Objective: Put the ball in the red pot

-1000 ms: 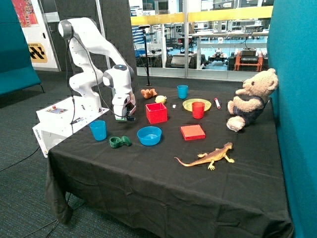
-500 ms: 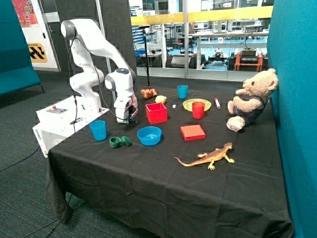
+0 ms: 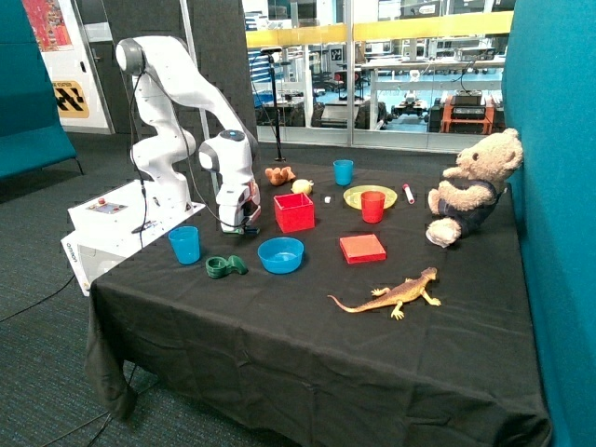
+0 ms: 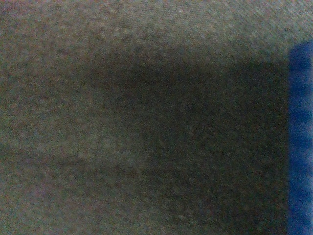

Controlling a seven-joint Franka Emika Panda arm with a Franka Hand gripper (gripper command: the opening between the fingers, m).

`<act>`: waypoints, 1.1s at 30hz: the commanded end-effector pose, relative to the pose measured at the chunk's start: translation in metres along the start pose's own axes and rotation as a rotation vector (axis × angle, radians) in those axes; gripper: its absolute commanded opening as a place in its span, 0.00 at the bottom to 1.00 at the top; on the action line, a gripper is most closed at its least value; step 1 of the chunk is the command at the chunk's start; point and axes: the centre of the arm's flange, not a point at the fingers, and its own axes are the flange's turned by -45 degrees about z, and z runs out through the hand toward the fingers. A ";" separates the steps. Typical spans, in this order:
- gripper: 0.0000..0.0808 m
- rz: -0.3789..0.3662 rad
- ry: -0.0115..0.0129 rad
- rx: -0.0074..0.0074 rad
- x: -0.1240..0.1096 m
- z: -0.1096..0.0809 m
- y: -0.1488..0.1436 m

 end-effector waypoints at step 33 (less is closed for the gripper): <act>1.00 -0.080 -0.0002 0.0033 0.002 -0.027 -0.006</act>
